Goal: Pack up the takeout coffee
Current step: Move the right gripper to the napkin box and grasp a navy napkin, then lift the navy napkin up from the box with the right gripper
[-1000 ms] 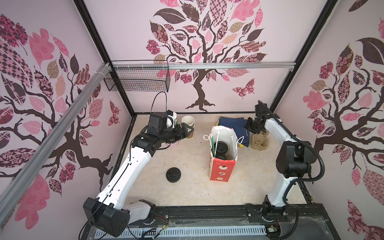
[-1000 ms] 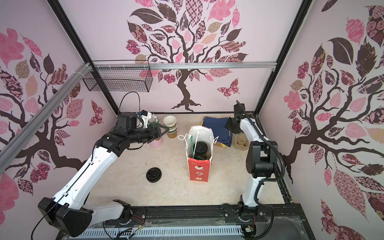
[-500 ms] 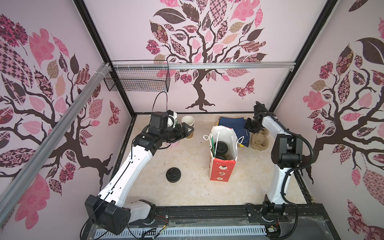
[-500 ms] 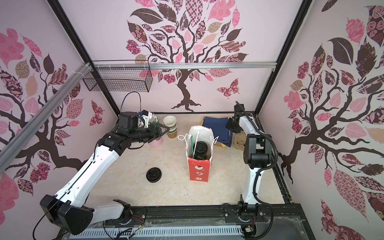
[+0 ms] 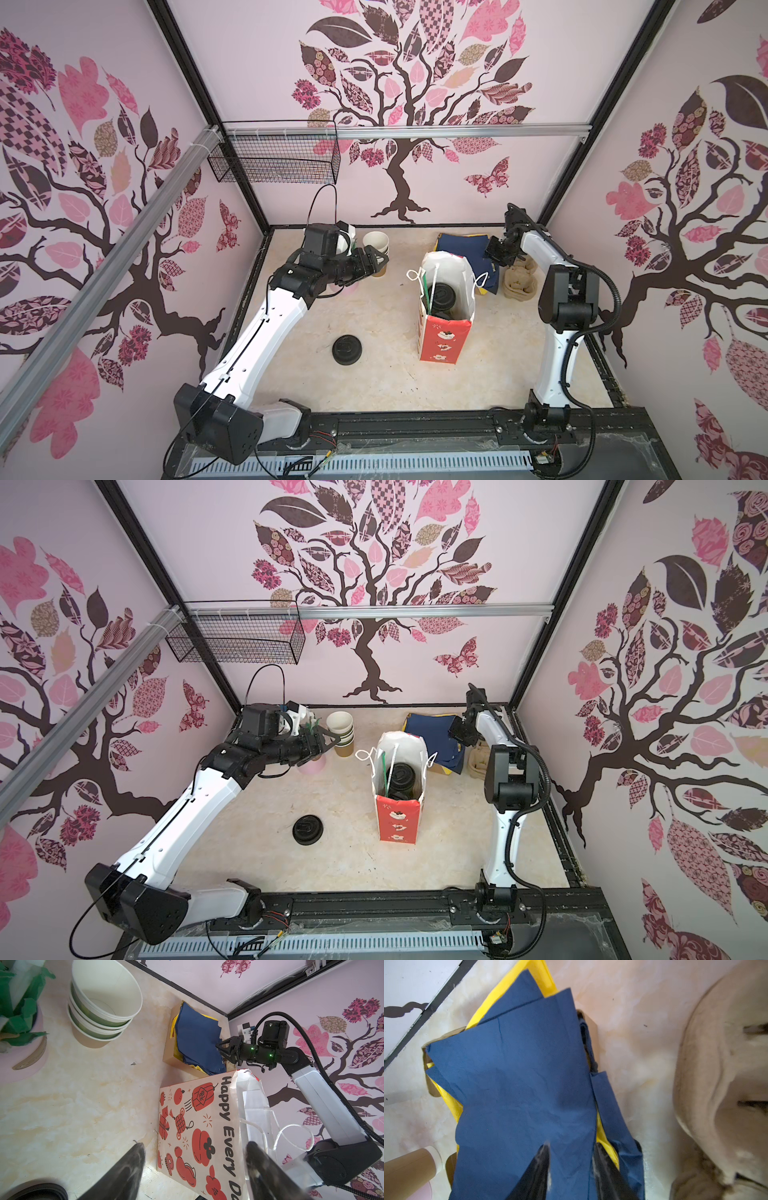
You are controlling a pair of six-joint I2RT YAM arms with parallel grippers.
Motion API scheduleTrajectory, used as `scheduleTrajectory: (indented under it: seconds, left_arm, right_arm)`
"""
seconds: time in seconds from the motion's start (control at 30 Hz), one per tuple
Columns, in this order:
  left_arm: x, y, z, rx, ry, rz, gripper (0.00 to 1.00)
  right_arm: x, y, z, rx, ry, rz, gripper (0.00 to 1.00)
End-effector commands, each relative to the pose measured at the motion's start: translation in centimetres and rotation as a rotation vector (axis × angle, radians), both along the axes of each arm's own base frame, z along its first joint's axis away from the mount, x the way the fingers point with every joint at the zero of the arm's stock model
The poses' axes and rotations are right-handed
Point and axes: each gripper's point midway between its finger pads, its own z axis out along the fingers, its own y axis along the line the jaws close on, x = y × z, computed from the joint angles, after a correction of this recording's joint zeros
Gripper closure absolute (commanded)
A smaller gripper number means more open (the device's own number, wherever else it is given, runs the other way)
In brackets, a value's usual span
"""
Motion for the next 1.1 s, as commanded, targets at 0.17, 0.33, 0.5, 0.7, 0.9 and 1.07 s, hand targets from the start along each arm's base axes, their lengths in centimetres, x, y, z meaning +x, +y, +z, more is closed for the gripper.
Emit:
scheduleTrajectory:
  seconds: [0.17, 0.33, 0.5, 0.7, 0.9, 1.07]
  left_arm:
    - [0.5, -0.1, 1.8, -0.004, -0.046, 0.004, 0.22]
    - [0.4, 0.1, 1.9, 0.001, -0.050, 0.006, 0.22]
    - [0.3, 0.4, 2.1, 0.007, -0.056, 0.012, 0.22]
    - [0.3, 0.9, 2.7, 0.011, -0.082, 0.019, 0.22]
    - [0.2, 1.0, 2.7, 0.012, -0.088, 0.018, 0.22]
    - [0.2, 0.9, 2.7, 0.009, -0.092, 0.017, 0.22]
  right_arm:
    - [-0.6, 0.7, -1.4, 0.053, 0.045, 0.014, 0.63]
    - [-0.2, 0.6, -0.8, 0.057, 0.025, 0.011, 0.81]
    - [0.0, 0.3, 1.4, 0.089, -0.013, -0.003, 1.00]
    - [-1.5, -0.9, 5.2, 0.110, -0.074, -0.025, 1.00]
    - [-4.5, -1.1, 6.7, 0.121, -0.092, -0.031, 1.00]
    - [-5.7, -1.3, 6.2, 0.121, -0.109, -0.054, 1.00]
